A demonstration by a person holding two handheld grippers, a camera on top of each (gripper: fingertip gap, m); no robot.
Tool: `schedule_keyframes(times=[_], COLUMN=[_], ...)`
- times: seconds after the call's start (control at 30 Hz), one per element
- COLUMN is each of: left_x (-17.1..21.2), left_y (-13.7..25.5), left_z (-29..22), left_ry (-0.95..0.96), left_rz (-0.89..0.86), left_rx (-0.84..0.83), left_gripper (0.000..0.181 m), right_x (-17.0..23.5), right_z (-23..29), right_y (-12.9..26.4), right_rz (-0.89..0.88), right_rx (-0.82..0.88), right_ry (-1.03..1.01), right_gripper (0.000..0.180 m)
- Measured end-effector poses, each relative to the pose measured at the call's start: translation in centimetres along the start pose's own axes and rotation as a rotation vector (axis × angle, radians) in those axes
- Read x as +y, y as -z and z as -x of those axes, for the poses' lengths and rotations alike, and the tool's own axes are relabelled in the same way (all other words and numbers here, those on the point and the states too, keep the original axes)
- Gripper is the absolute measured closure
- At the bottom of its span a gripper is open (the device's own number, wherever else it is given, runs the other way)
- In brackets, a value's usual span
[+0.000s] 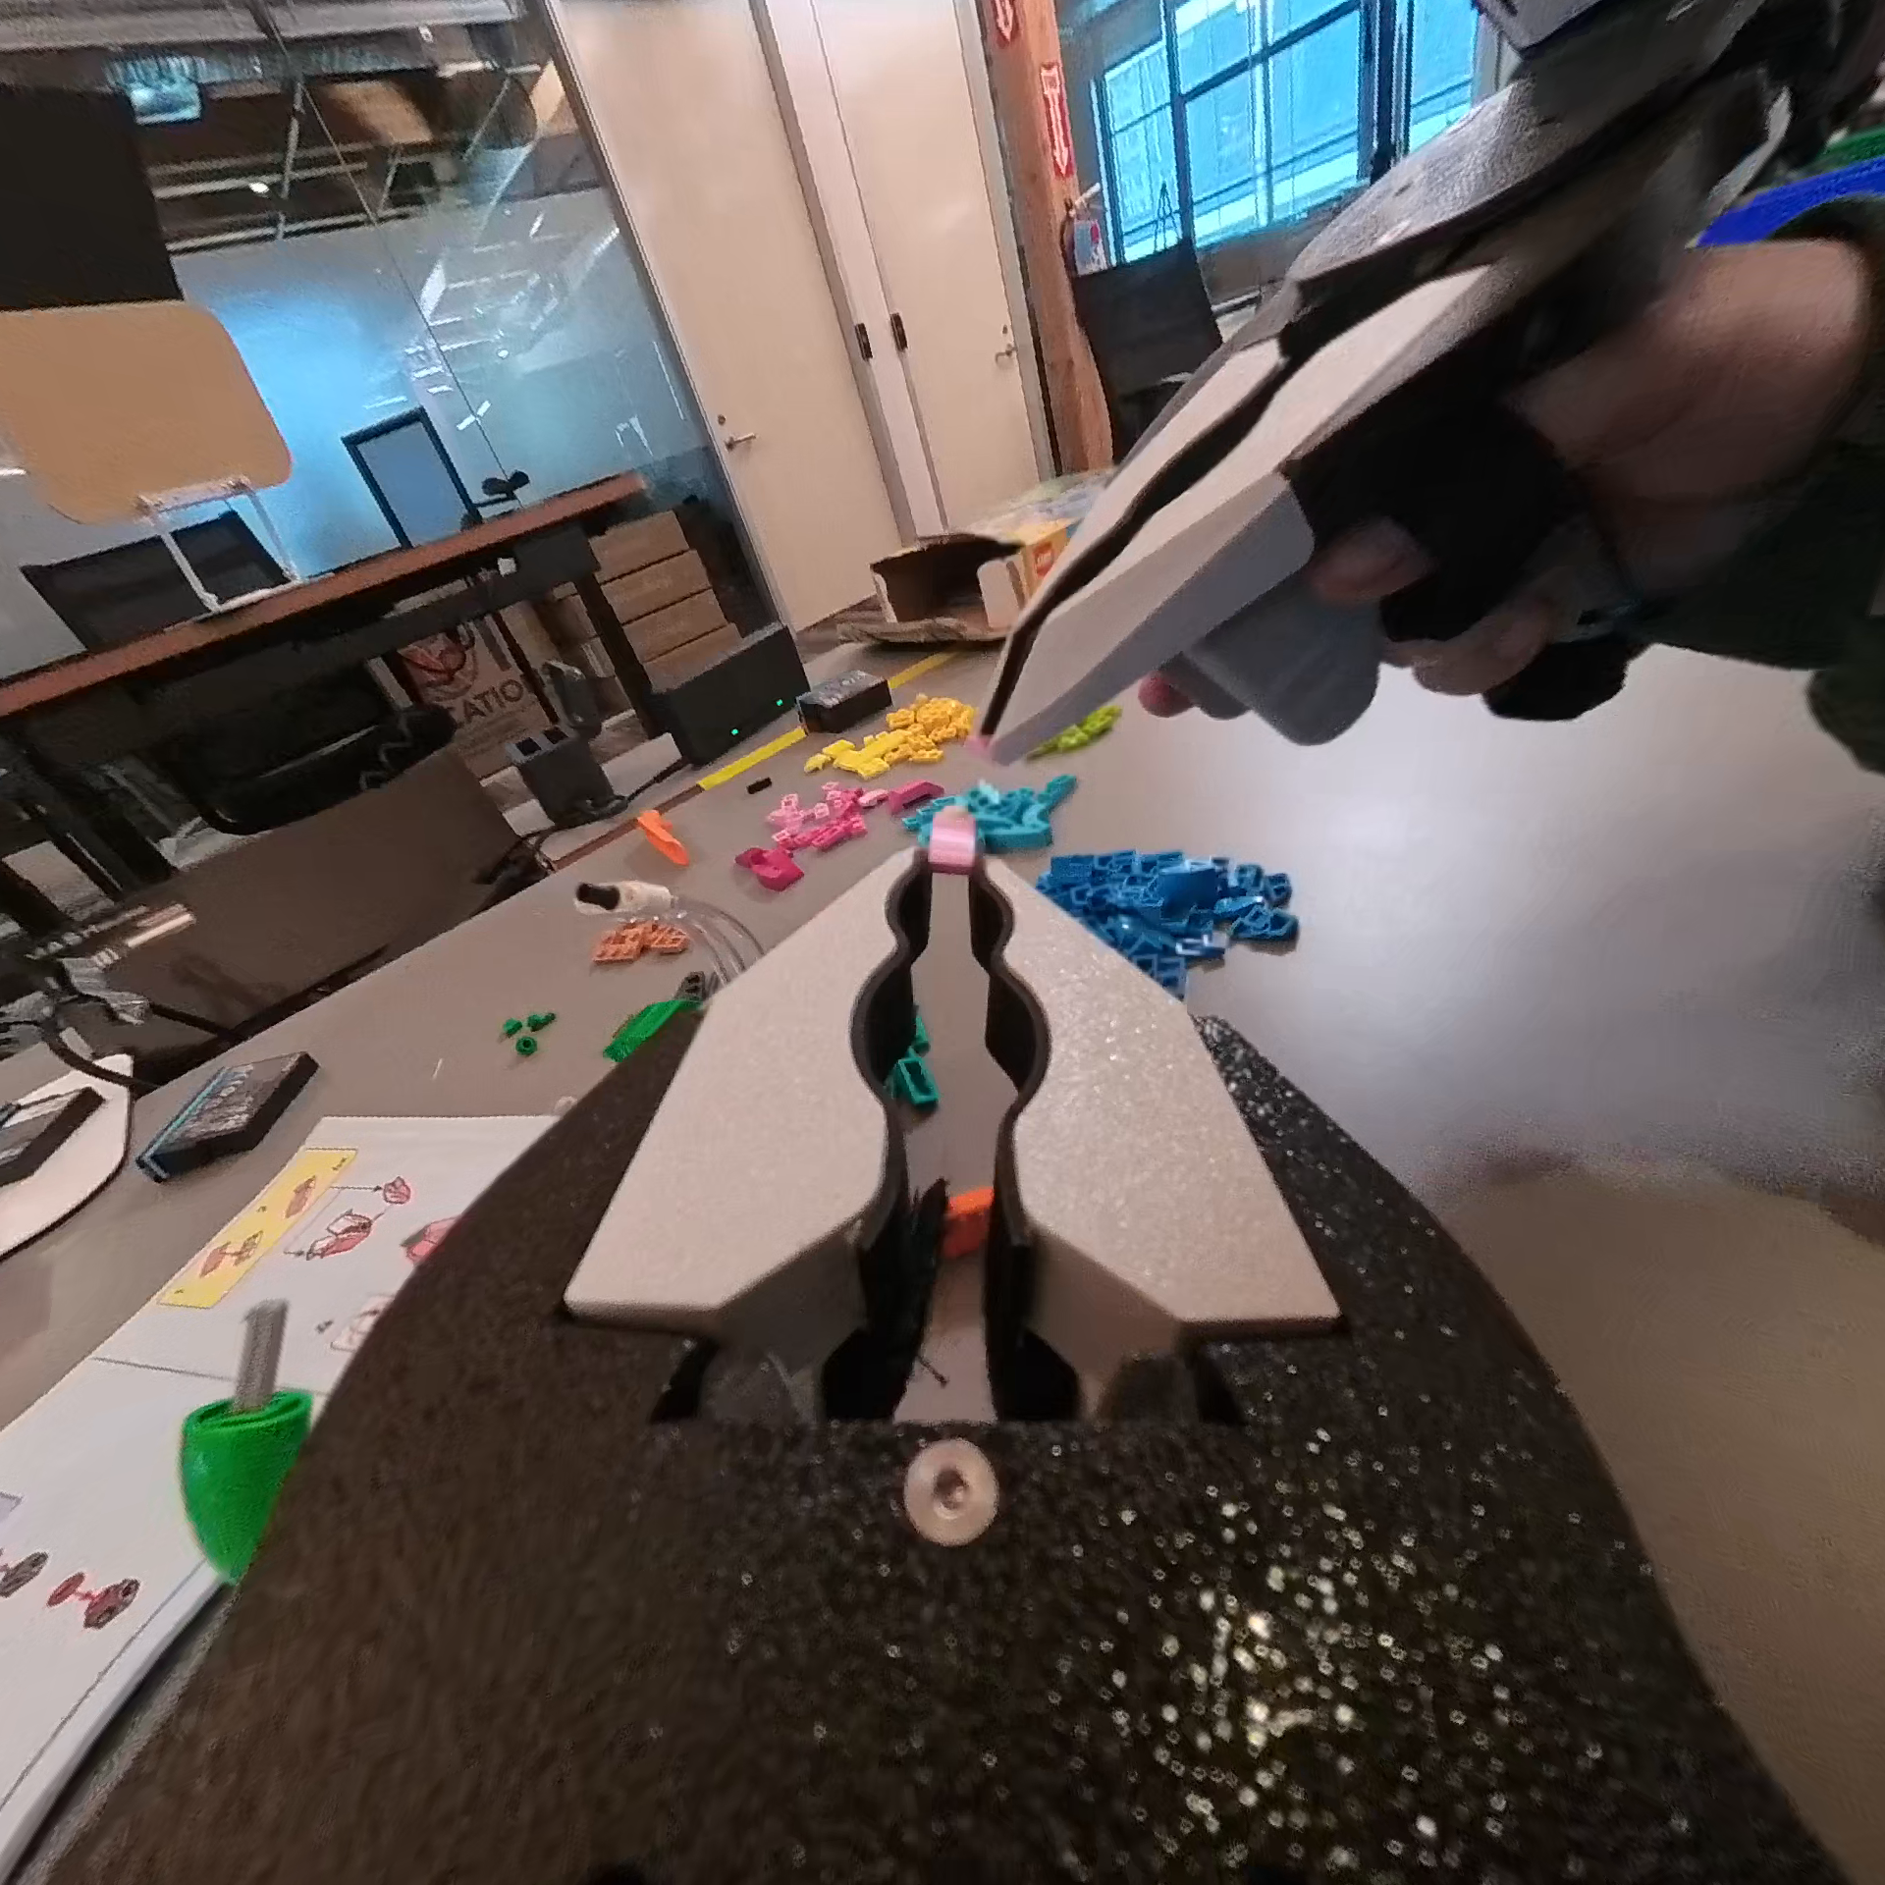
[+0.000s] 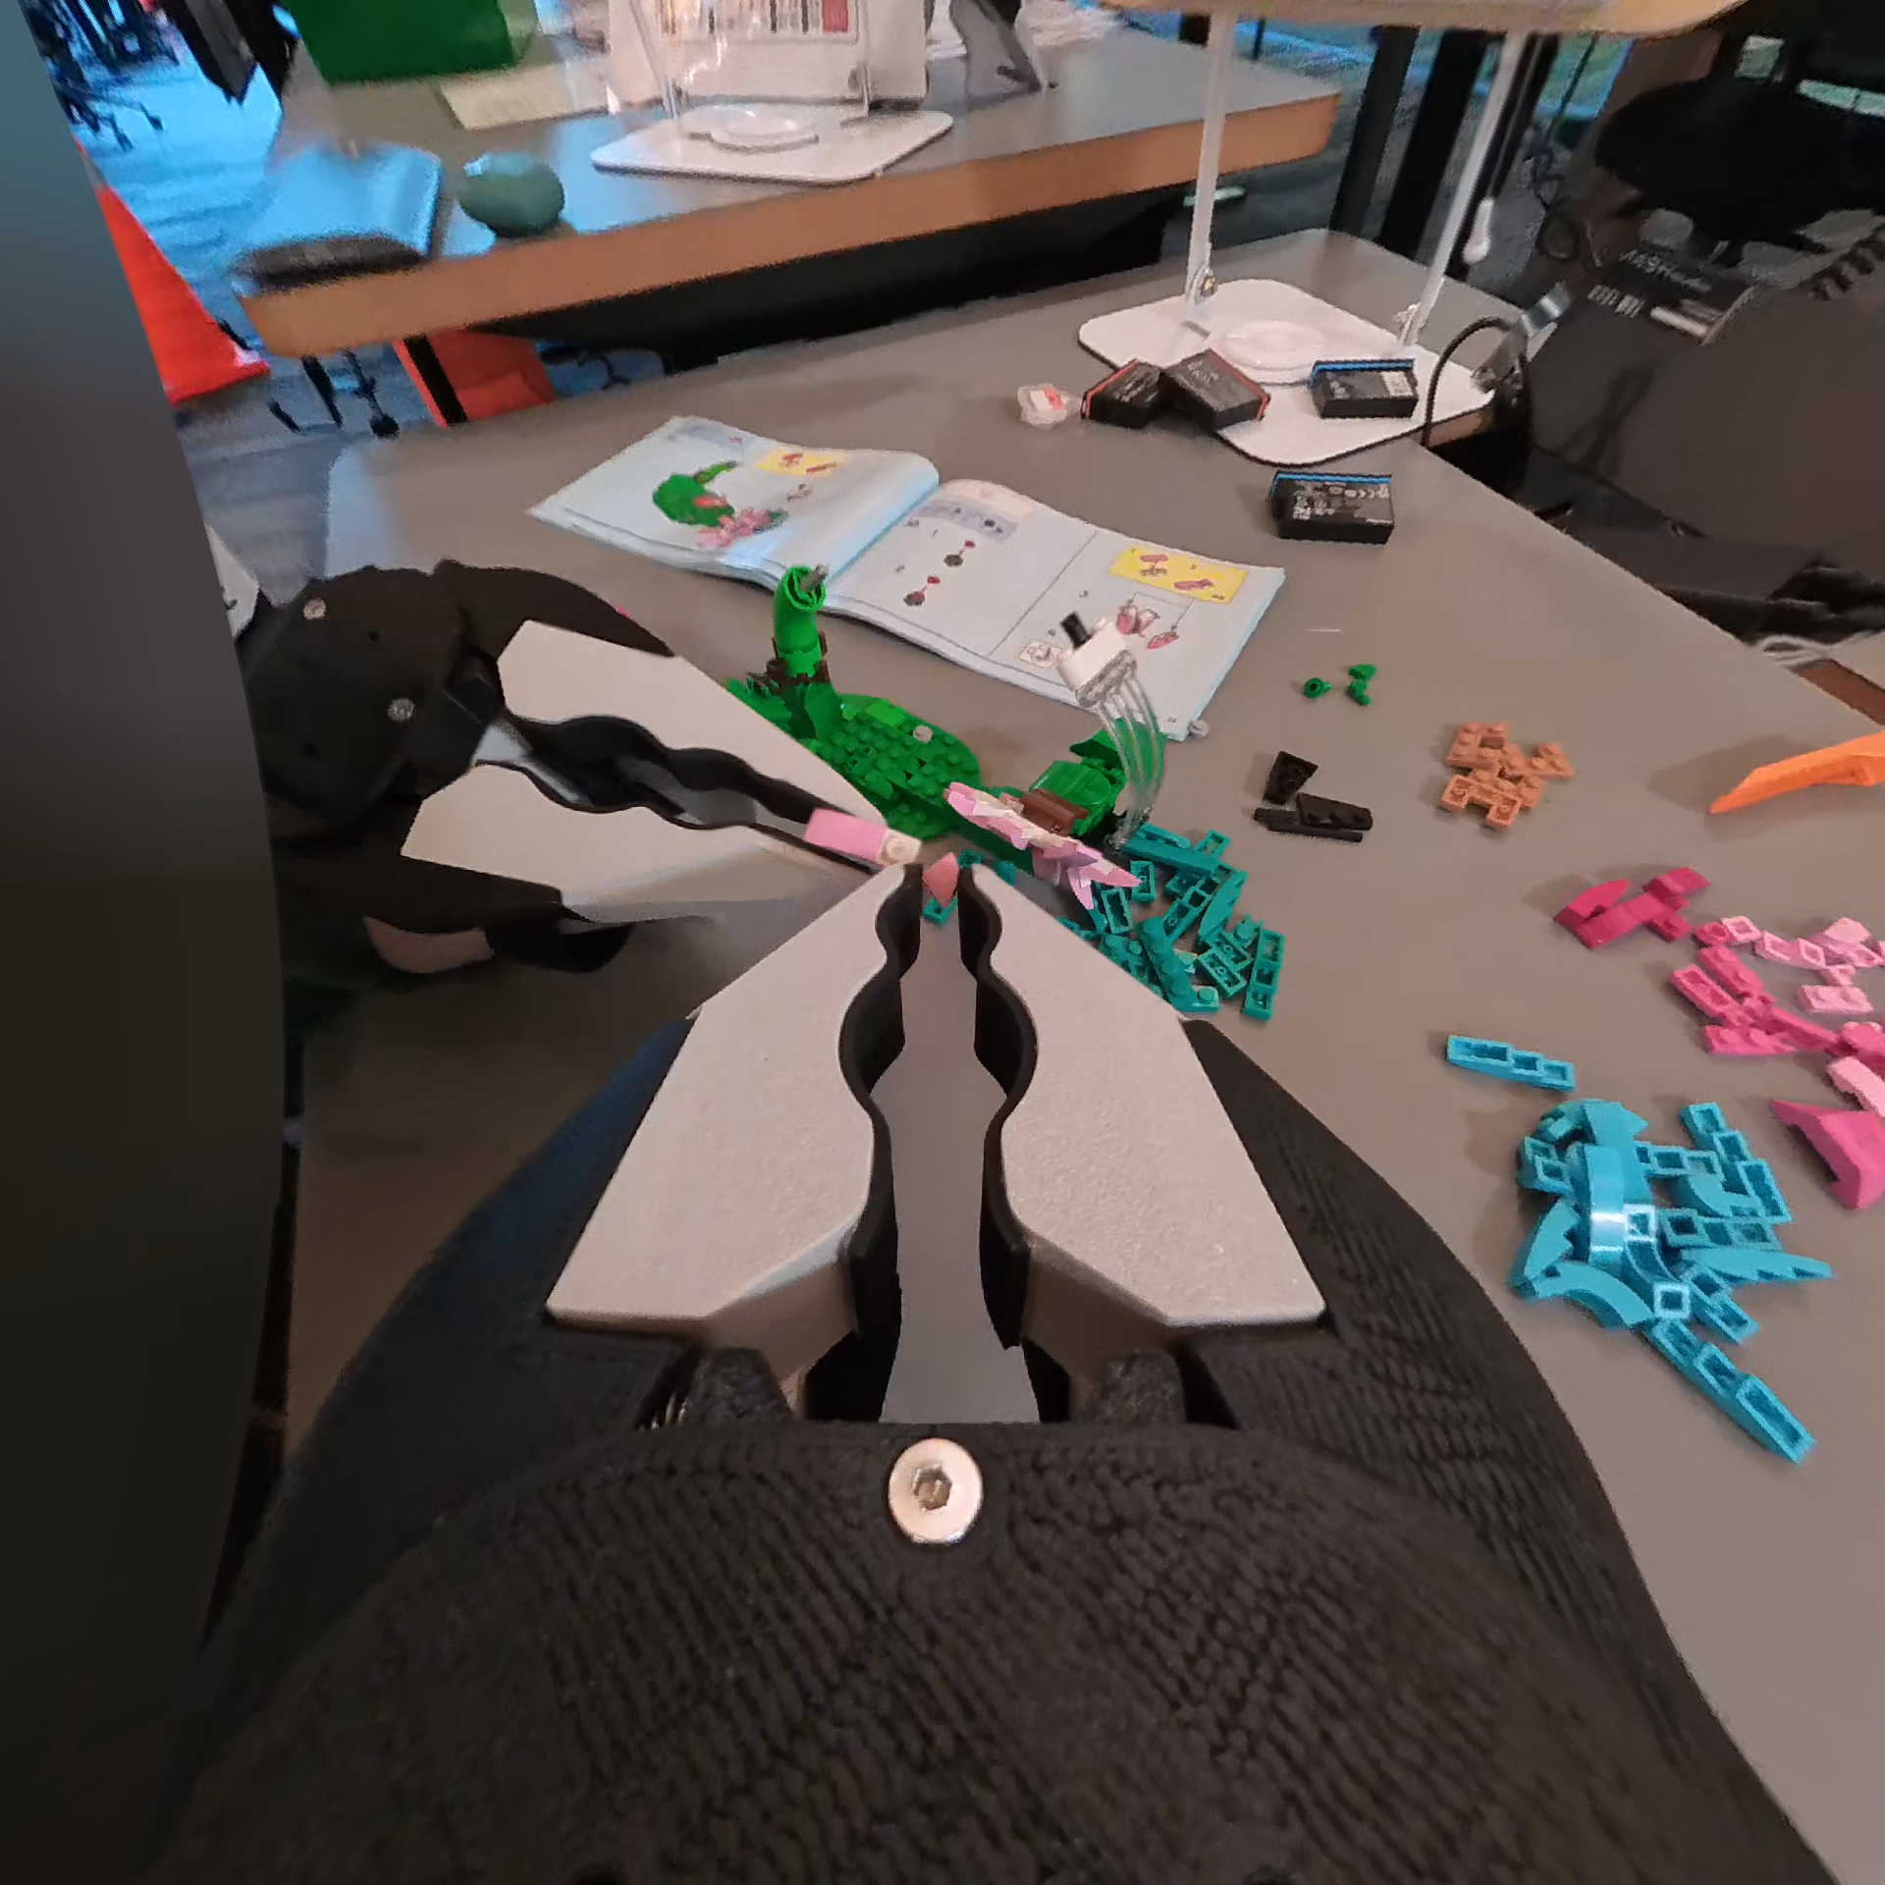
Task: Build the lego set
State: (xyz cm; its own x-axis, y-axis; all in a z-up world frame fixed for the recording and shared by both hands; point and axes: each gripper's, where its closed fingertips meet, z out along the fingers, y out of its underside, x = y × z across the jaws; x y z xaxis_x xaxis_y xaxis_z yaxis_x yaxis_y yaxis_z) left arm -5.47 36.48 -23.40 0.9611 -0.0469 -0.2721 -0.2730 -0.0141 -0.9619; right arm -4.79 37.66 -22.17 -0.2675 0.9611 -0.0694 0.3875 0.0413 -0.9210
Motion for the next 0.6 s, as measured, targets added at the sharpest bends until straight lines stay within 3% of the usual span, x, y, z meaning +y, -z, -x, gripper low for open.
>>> schedule_keyframes(times=[0.17, 0.4, 0.6], left_x=[-1.0, -0.6, -1.0], left_y=[0.4, 0.9, 0.9], left_z=[-1.1, -2.3, -3.8], left_ry=[0.079, 0.086, 0.053], left_rz=[-0.025, -0.032, -0.054], left_rx=[-0.029, -0.006, 0.064], left_gripper=[0.176, 0.176, 0.175], right_x=[0.5, 11.1, 13.5], right_z=[0.4, 1.7, 2.6], right_y=[1.8, 2.9, 3.3], right_rz=[0.049, 0.396, 0.453], right_rx=[0.062, 0.204, 0.258], right_ry=[-0.095, -0.165, -0.166], right_gripper=[0.174, 0.174, 0.174])
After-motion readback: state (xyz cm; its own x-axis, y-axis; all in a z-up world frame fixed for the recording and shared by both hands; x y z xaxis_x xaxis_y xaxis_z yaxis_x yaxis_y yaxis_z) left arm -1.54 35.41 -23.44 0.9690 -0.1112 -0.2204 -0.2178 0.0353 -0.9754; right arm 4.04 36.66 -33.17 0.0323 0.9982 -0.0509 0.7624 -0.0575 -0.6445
